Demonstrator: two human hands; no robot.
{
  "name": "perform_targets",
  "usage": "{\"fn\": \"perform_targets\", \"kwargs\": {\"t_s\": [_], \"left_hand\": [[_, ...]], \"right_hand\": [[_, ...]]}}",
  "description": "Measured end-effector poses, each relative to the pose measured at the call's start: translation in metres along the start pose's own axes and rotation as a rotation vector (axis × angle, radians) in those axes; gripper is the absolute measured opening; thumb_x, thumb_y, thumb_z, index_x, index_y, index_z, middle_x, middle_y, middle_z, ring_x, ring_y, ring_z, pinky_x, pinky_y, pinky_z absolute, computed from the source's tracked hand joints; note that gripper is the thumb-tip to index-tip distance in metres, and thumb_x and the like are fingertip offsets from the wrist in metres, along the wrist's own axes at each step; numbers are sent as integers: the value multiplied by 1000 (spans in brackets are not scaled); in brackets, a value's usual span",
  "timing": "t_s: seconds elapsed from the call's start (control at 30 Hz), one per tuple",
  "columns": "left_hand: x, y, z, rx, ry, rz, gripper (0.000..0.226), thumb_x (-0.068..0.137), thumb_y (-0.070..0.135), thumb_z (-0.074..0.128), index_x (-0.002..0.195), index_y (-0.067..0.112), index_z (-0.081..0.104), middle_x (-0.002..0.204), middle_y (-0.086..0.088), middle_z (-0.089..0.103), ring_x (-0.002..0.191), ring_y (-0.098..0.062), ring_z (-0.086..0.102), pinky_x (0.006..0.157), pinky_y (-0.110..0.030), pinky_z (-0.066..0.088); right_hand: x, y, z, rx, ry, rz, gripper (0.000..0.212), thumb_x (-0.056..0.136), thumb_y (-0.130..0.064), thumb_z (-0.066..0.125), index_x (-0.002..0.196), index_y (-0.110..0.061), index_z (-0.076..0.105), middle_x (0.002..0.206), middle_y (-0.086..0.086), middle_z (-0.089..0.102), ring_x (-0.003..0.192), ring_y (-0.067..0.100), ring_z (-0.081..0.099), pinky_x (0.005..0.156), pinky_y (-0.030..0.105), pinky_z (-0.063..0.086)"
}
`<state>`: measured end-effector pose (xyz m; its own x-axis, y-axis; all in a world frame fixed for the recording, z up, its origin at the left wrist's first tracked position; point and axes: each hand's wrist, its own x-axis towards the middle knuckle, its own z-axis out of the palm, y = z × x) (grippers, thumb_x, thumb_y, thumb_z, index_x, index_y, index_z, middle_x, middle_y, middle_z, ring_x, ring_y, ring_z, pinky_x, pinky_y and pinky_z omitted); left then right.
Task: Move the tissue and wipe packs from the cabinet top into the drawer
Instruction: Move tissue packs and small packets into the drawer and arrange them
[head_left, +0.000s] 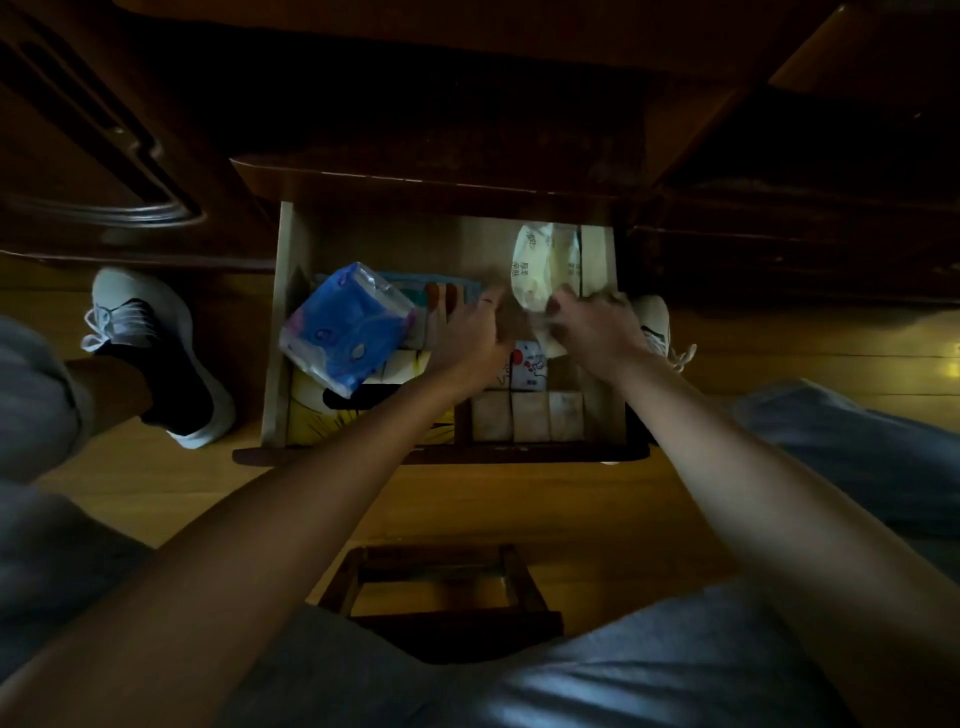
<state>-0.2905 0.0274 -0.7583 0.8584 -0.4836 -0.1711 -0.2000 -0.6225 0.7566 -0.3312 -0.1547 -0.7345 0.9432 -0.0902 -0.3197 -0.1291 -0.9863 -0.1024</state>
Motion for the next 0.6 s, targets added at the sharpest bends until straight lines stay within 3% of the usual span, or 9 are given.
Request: {"fn": "perform_targets", "kwargs": {"t_s": [0.07,0.13,0.23,0.3,0.43,0.6], "left_hand": [[4,-8,4,402,-126,155,43,91,23,63,133,13,56,140,-9,55,138,-25,38,116,-49,17],[11,-13,12,641,-278,195,49,88,22,66,135,11,55,146,-12,50,144,-30,30,117,-55,16],[19,-16,23,892,-463,217,62,89,24,65,147,15,43,155,-10,41,148,-30,21,120,-58,7],[21,-16,30,946,-521,187,61,91,25,64,148,18,43,155,-8,41,147,-29,25,119,-56,9],[28,-17,38,928,-491,156,59,89,20,67,143,18,47,148,-7,48,140,-28,34,110,-45,29],[31,-15,39,870,-520,203,67,86,14,69,147,18,42,146,-11,49,137,-32,37,107,-44,34]], "right_hand": [[0,7,13,-423,-4,-81,34,98,-39,56,122,-16,59,111,11,72,114,31,58,109,46,30],[-1,9,23,-589,-7,-109,39,95,-45,60,122,-18,66,114,9,69,118,31,52,113,47,25],[-3,13,31,-681,33,-86,33,91,-43,65,116,-22,72,116,4,63,117,31,49,113,46,28],[-2,14,33,-684,32,-123,26,89,-37,67,109,-23,76,112,2,65,115,30,49,109,45,32],[8,8,31,-633,-2,-129,24,91,-32,65,112,-25,74,109,-2,70,114,26,54,100,41,37],[13,0,42,-656,-112,-94,28,96,-26,61,123,-22,68,113,0,75,114,24,64,108,42,35]]}}
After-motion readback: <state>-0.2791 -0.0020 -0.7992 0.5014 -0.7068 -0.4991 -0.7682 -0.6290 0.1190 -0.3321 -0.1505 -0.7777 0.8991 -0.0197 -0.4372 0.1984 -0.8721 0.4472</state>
